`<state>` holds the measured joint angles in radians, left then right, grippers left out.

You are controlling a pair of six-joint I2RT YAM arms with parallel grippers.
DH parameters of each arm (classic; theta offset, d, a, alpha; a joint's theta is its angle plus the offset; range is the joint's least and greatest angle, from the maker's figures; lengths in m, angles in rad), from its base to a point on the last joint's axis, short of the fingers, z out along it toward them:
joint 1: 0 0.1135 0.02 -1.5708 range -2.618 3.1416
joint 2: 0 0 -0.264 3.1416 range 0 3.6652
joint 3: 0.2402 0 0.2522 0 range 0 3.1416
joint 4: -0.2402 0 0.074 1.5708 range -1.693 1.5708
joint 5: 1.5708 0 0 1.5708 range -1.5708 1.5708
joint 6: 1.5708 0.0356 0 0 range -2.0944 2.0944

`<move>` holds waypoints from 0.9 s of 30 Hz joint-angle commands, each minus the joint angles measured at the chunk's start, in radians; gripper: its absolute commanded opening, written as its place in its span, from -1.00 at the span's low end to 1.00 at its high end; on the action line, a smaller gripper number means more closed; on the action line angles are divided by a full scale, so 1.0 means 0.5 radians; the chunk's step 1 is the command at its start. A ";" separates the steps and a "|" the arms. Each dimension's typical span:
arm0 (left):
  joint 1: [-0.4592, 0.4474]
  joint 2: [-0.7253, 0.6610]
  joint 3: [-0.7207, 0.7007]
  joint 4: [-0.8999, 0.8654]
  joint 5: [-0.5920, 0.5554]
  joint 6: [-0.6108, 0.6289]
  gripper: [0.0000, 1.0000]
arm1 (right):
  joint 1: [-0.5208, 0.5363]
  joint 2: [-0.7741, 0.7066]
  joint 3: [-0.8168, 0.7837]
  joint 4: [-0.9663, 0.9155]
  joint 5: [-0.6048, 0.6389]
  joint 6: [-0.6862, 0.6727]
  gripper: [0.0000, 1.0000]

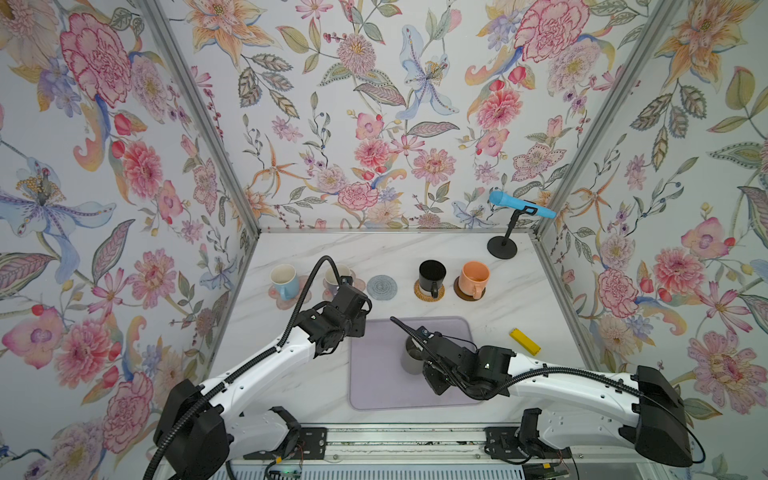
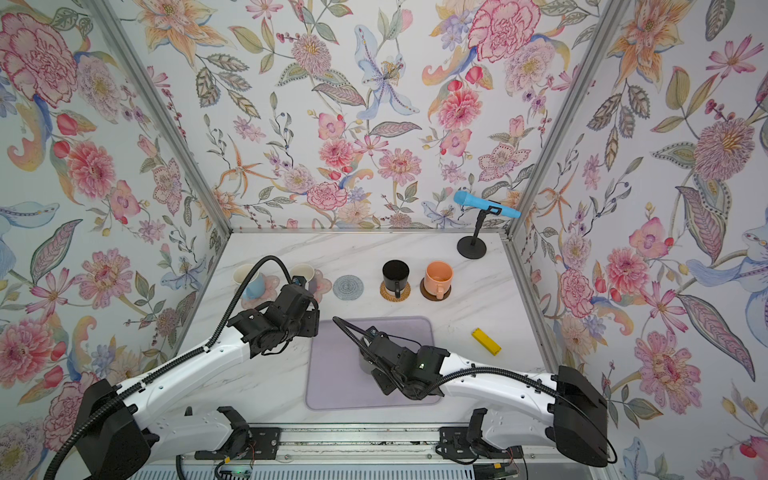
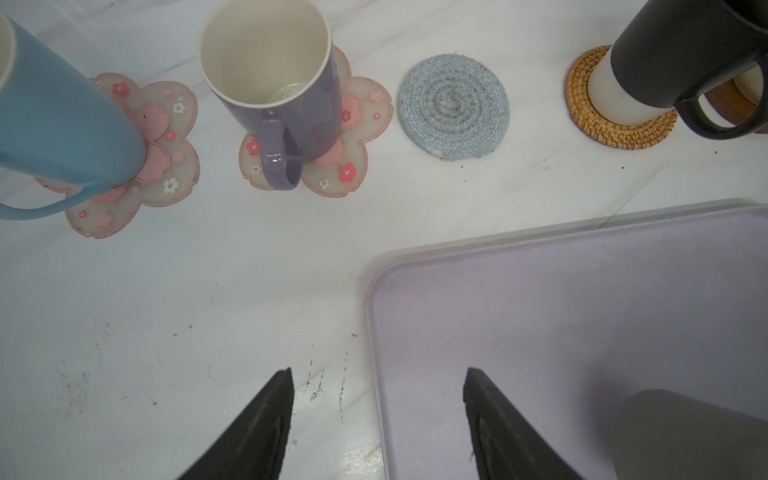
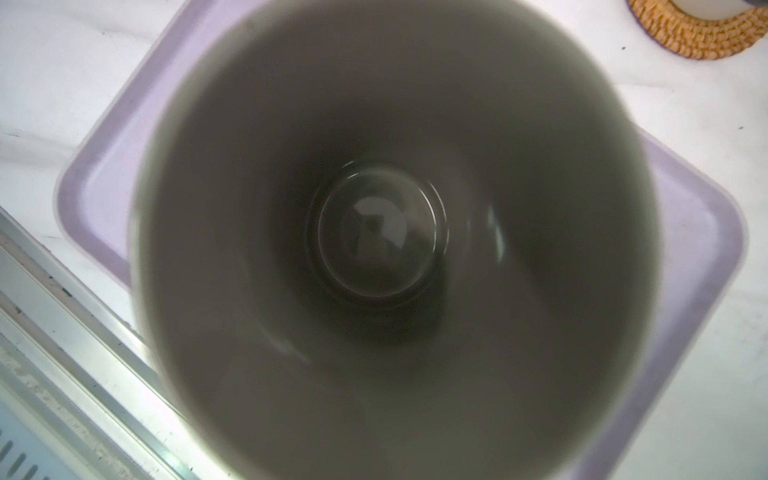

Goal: Place cups on coasters
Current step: Pick up the cup from the tray, then place the cup on the coaster.

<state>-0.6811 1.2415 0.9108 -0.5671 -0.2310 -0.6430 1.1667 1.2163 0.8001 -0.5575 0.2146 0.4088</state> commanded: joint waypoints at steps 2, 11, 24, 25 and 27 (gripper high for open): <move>-0.009 0.059 0.070 -0.057 -0.076 0.147 0.38 | -0.026 -0.021 0.120 0.123 0.071 0.034 -1.00; 0.000 0.100 0.100 -0.007 0.045 0.375 0.39 | -0.069 -0.052 0.169 0.122 0.058 -0.004 -1.00; 0.000 0.110 0.288 -0.063 0.129 0.695 0.46 | -0.126 -0.085 0.245 0.112 0.046 -0.060 -1.00; 0.001 0.120 0.302 -0.035 0.151 0.705 0.46 | -0.126 -0.081 0.254 0.110 0.053 -0.063 -1.00; 0.001 0.151 0.330 0.023 0.210 0.735 0.46 | -0.125 -0.073 0.281 0.116 0.083 -0.070 -1.00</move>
<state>-0.6807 1.2957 1.0355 -0.5953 -0.1680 -0.3214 1.1084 1.2037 0.8719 -0.5571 0.2176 0.3878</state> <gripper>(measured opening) 0.732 0.158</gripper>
